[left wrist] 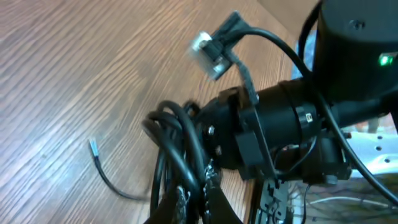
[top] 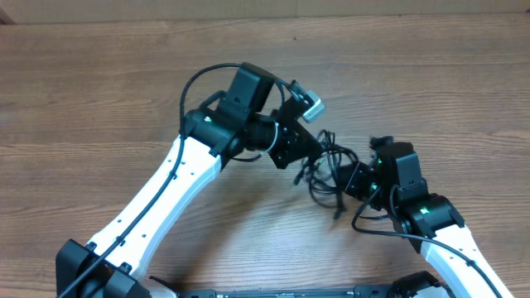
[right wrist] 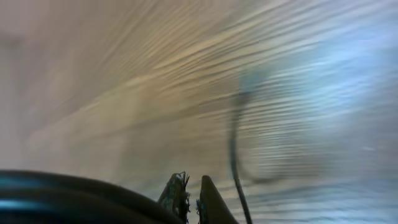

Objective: Untangle cables

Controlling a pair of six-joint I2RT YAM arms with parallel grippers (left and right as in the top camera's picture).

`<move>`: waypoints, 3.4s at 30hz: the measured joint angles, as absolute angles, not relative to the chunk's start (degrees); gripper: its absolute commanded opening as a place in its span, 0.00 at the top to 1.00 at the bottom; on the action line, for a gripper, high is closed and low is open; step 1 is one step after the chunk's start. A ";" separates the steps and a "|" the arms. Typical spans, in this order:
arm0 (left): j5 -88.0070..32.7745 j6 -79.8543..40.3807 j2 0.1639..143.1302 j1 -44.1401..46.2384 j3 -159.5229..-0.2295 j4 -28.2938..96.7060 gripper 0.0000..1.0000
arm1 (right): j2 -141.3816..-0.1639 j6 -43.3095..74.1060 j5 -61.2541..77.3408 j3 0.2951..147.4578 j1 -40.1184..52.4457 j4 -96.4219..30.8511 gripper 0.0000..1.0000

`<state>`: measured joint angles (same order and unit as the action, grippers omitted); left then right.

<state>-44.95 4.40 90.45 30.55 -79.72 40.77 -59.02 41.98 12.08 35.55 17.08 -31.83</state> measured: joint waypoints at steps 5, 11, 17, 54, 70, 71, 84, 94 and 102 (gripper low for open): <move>-45.63 0.25 89.69 19.05 -80.31 40.49 0.96 | -59.22 52.03 -4.62 35.62 14.61 -38.70 0.96; -39.90 -2.50 88.31 9.04 -81.60 44.36 0.96 | -60.05 52.01 -8.80 35.09 13.65 -37.32 0.96; -35.83 -3.03 88.29 10.50 -81.60 46.76 0.92 | -59.96 29.08 21.12 40.97 13.56 -21.85 0.96; -23.27 10.68 88.29 28.12 -81.60 40.56 0.48 | -60.66 16.67 41.06 41.98 16.23 -23.55 0.96; -22.50 16.21 90.28 29.56 -81.76 45.63 0.72 | -60.71 16.23 42.61 41.98 16.27 -23.62 0.96; -22.52 16.58 91.00 29.67 -81.76 45.60 0.77 | -60.71 16.21 43.18 41.98 16.27 -23.62 0.96; -17.69 10.72 93.03 29.98 -81.76 40.36 0.96 | -60.82 5.41 58.33 42.00 16.19 -24.14 0.96; -7.55 -27.27 93.01 22.87 -81.73 38.13 0.96 | -61.32 -7.31 56.51 42.72 15.79 -32.91 0.96; -8.97 -42.09 93.01 16.99 -81.71 36.21 0.96 | -61.23 14.11 33.61 42.72 16.49 -37.19 0.63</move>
